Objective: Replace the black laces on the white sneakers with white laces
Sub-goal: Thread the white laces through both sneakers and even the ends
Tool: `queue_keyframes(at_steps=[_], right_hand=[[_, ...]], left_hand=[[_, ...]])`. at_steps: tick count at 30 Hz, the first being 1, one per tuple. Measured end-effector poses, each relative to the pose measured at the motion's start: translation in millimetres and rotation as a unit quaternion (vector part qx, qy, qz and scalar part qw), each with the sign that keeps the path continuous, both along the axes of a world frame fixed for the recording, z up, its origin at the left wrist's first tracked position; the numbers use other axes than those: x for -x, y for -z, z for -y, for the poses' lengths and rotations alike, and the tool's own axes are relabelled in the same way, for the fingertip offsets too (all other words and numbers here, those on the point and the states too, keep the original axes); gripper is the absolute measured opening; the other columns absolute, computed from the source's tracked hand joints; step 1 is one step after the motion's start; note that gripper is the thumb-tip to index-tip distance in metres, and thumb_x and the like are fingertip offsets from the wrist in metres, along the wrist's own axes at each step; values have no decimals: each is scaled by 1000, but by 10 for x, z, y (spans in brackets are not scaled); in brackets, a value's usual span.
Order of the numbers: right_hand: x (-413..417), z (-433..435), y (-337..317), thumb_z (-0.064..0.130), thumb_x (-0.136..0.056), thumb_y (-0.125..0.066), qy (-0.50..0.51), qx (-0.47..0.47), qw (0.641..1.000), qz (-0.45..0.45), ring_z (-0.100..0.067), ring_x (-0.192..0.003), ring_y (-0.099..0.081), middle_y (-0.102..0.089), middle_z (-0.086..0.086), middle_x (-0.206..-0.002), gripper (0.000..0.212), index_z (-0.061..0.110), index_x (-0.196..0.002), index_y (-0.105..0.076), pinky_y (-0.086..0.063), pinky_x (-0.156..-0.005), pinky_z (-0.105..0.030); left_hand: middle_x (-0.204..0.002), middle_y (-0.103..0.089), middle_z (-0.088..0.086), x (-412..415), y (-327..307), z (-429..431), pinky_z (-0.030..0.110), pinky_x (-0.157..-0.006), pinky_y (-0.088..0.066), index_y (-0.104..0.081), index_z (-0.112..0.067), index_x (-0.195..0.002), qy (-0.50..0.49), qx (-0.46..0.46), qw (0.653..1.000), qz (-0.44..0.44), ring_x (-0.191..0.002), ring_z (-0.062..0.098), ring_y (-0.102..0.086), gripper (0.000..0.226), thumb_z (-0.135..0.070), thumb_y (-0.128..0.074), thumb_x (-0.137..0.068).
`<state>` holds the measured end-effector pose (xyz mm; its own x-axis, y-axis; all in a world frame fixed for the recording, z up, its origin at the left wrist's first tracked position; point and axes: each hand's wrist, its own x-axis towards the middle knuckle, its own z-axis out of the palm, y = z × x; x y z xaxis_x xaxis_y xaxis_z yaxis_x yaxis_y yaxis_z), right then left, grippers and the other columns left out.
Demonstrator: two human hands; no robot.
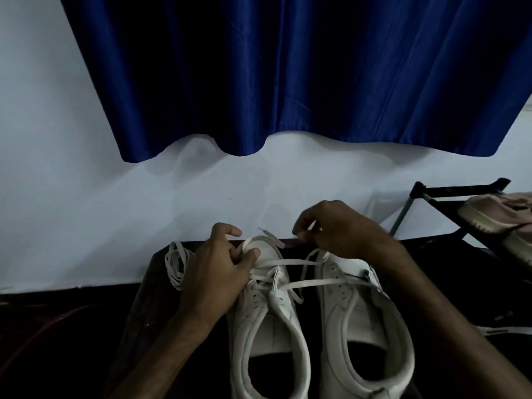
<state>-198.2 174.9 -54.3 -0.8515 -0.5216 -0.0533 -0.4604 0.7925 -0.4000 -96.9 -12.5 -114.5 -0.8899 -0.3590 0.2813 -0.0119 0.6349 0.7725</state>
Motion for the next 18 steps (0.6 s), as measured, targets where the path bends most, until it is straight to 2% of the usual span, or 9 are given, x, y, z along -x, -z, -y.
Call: queue_keyframes(at_steps=[2, 4, 6, 8, 10, 12, 15, 17, 18], right_hand=[[53, 93, 92, 30, -93, -62, 33, 30, 999, -5, -14, -88, -66, -73, 2, -98, 16, 20, -100, -73, -54, -84, -30], [112, 175, 198, 45, -94, -58, 47, 24, 998, 39, -16, -90, -66, -73, -1, -98, 30, 20, -102, -72, -52, -82, -29], [211, 273, 290, 50, -95, -54, 49, 4, 997, 52, -20, -98, -64, -71, -7, -105, 41, 15, -106, -71, -47, -83, -27], [353, 426, 342, 52, -96, -49, 48, -32, 998, 33, -26, -105, -63, -70, -13, -111, 52, 6, -107, -71, -46, -89, -30], [463, 593, 404, 54, -95, -51, 23, -65, 997, 42, -28, -105, -63, -70, -15, -113, 55, 5, -106, -73, -48, -88, -31], [512, 701, 469, 49, -91, -62, 4, -58, 996, 66, -23, -96, -65, -73, -13, -108, 46, 6, -101, -76, -46, -76, -27], [516, 740, 462, 30, -85, -74, 13, 20, 997, 69, -8, -69, -61, -75, -9, -96, 25, 7, -94, -78, -46, -62, -17], [556, 665, 313, 7, -88, -67, 48, 151, 983, 91, 0, -52, -55, -74, -12, -90, 12, 0, -94, -76, -44, -53, -11], [573, 583, 185, -3, -90, -61, 75, 249, 958, 124, 1, -47, -54, -72, -12, -86, 12, -2, -94, -73, -44, -53, -13]], left_hand=[[-68, -61, -6, 8, 27, 17, 22, -60, -39, -60, -26, -101, 3, 7, 1000, -1, -68, 4, -59, 26, -32, -76, -81], [-76, -60, -8, 14, 60, 37, 23, -64, -42, -66, -24, -98, 13, 22, 1000, -11, -73, 5, -58, 22, -30, -77, -80], [-79, -59, -10, 6, 72, 55, 25, -67, -46, -69, -24, -96, 27, 26, 999, -24, -75, 4, -58, 19, -25, -77, -79], [-79, -58, -11, 13, 80, 85, 28, -69, -48, -69, -26, -95, 37, 29, 998, -35, -76, 4, -58, 18, -23, -77, -79], [-80, -57, -11, 12, 103, 114, 32, -70, -49, -68, -28, -96, 41, 28, 998, -38, -77, 6, -58, 18, -23, -76, -80], [-82, -58, -12, -2, 123, 114, 33, -71, -50, -68, -29, -98, 51, 25, 998, -39, -79, 6, -59, 18, -24, -75, -81], [-89, -61, -16, -61, 100, 69, 28, -71, -47, -62, -32, -108, 59, -9, 997, -38, -82, 2, -60, 22, -32, -67, -87], [-90, -62, -15, -142, 53, 47, 26, -70, -45, -56, -34, -108, 50, -33, 997, -54, -81, 1, -59, 21, -39, -61, -89], [-90, -62, -14, -210, 18, 39, 24, -70, -45, -56, -35, -105, 49, -42, 996, -54, -80, 1, -59, 19, -44, -60, -88]])
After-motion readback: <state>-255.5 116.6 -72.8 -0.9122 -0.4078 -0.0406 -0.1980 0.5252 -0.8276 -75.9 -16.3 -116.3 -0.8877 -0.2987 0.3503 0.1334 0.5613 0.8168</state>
